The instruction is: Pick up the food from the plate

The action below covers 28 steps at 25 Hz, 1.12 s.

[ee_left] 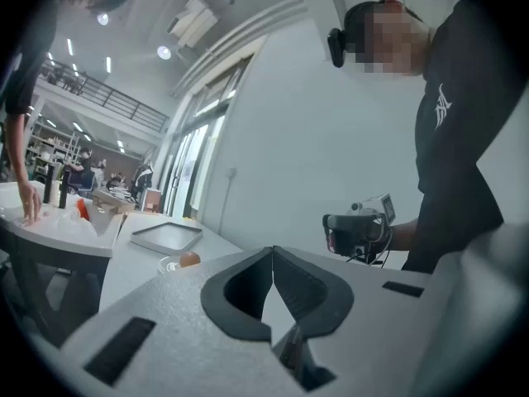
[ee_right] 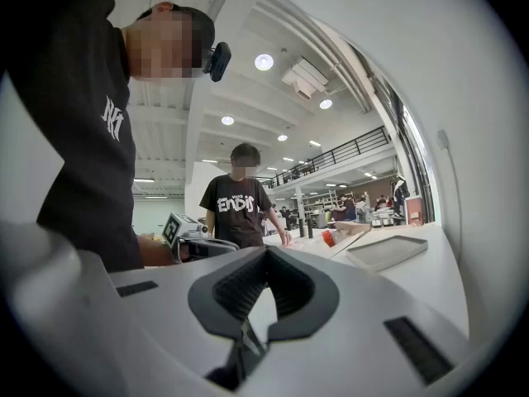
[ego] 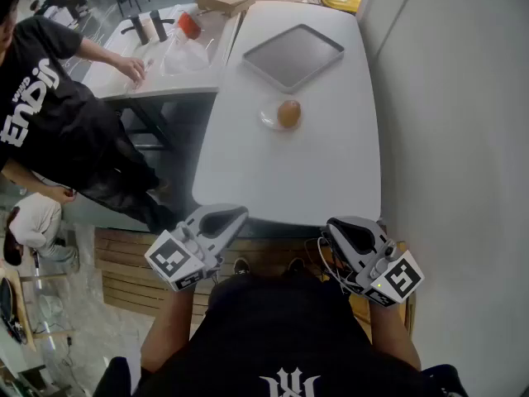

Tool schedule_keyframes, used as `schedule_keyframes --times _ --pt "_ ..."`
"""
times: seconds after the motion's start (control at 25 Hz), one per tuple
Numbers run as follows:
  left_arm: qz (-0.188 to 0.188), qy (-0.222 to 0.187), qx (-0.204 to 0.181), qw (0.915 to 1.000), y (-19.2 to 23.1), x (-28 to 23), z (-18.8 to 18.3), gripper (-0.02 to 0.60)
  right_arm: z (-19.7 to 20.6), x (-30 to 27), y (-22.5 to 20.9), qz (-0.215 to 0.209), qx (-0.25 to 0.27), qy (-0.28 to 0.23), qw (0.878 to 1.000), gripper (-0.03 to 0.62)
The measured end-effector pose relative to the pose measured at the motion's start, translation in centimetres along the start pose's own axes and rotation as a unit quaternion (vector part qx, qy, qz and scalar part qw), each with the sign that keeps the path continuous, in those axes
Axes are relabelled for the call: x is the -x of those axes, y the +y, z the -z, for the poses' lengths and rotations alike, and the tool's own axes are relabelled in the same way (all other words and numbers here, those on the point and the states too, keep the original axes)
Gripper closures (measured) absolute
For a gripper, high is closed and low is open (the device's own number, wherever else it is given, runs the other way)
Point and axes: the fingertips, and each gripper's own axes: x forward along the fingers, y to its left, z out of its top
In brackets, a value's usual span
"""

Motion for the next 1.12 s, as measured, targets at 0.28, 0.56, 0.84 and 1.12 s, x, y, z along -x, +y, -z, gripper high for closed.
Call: schedule_keyframes --times 0.28,0.56,0.84,1.12 --pt "0.013 0.013 -0.004 0.9998 -0.6 1.5 0.4 0.578 1.0 -0.6 1.7 0.010 0.001 0.012 1.000 0.594" --pt "0.011 0.003 -0.009 0.9999 -1.6 0.0 0.0 0.578 1.9 1.7 0.0 0.028 -0.005 0.022 0.999 0.592" --pt "-0.013 0.022 -0.025 0.9993 -4.3 -3.0 -1.3 0.578 2.3 5.2 -1.9 0.005 -0.012 0.008 1.000 0.592" --pt "-0.041 0.049 -0.020 0.9977 -7.1 -4.8 0.2 0.578 3.9 7.6 -3.2 -0.023 -0.013 0.008 1.000 0.592"
